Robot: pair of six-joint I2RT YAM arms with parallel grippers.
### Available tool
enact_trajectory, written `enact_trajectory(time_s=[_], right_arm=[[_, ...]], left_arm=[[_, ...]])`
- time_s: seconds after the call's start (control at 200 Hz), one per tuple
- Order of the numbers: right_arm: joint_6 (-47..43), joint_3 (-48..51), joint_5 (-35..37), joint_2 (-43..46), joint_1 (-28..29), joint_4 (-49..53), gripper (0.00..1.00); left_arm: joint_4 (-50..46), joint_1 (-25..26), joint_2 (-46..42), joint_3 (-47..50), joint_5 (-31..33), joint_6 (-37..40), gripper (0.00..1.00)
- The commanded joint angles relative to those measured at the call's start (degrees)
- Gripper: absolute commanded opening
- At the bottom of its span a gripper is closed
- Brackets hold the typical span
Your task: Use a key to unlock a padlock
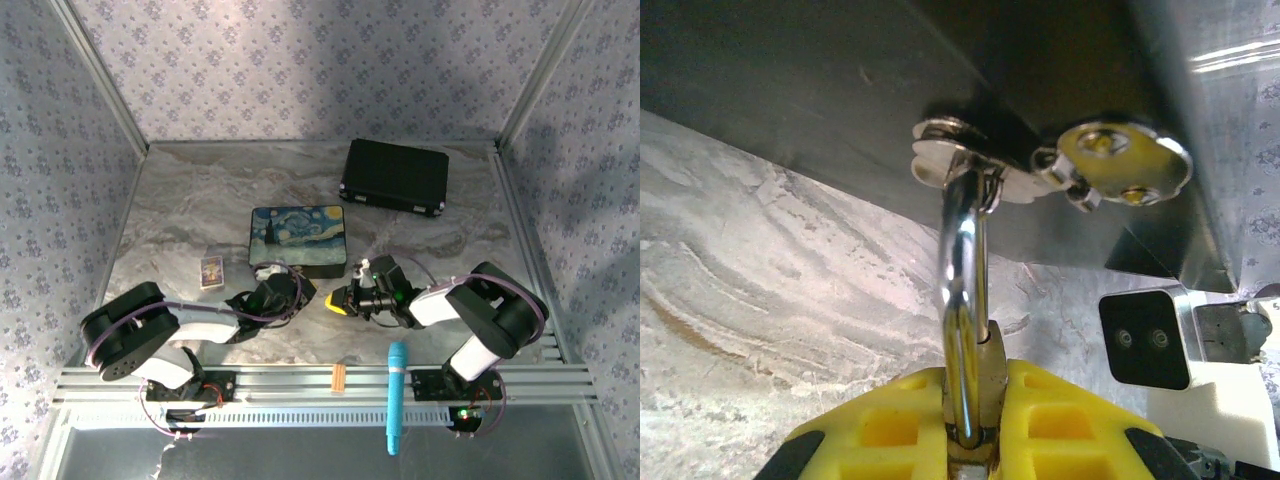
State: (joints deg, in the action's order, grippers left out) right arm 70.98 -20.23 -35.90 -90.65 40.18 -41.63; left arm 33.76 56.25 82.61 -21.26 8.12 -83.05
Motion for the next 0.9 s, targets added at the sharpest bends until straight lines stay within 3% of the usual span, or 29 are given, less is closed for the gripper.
enact_trajectory(time_s=[0.0,0.894], right_arm=[[0.9,0.2,-1.5,0.3,-0.2,-1.4,0.00],[7.0,0.6,-5.4,-5.6,-3.3,-15.5,0.00]], left_arm=[[5.7,0.0,-1.2,0.0,-1.1,-0.7,0.00],[11.8,0.5,2.1,1.7,-2.5,-1.7,0.00]])
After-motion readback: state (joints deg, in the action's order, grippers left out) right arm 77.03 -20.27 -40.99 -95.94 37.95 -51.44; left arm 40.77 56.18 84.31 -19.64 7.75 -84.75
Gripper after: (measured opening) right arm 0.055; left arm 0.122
